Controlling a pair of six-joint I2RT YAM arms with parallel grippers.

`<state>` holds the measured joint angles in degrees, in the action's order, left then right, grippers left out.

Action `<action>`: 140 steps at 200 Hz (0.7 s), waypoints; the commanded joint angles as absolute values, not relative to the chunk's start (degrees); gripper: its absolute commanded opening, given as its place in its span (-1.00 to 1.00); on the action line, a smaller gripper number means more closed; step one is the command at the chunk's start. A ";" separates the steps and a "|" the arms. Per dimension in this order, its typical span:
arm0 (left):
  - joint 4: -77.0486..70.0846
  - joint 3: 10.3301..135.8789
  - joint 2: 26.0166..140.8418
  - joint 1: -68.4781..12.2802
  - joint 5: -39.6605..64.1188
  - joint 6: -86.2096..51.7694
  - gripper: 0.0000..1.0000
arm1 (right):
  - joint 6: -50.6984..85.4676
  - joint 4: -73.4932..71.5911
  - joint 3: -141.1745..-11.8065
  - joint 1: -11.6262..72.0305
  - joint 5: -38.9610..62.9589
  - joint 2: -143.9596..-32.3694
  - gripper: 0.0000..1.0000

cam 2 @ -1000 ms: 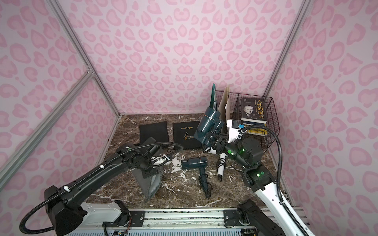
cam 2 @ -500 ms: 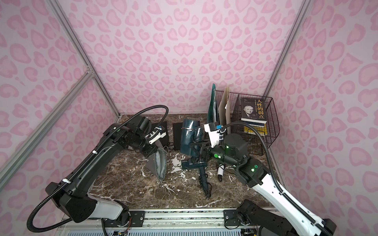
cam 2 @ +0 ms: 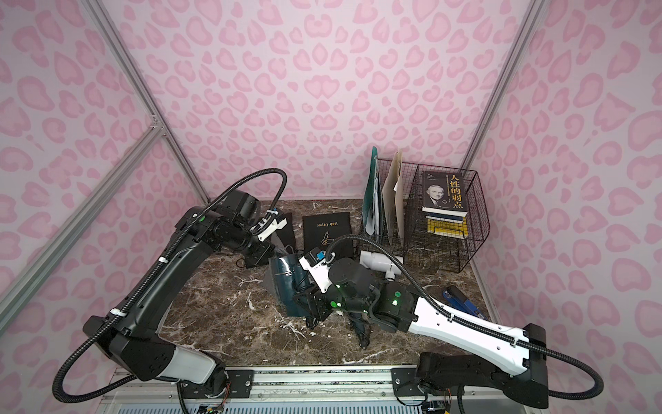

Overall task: Pack away hair dryers
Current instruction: Place the hair dryer in the drawstring bag.

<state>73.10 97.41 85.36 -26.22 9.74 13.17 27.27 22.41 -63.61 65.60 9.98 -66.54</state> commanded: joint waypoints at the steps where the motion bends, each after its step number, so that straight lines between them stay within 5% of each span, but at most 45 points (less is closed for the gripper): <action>1: 74.06 98.30 85.51 -26.11 11.66 12.57 -0.97 | 27.75 17.96 -63.02 66.27 8.16 -67.85 -1.00; 140: 77.60 99.15 83.49 -26.19 21.63 14.59 -0.97 | 26.27 28.01 -71.32 68.91 -6.64 -82.42 -1.00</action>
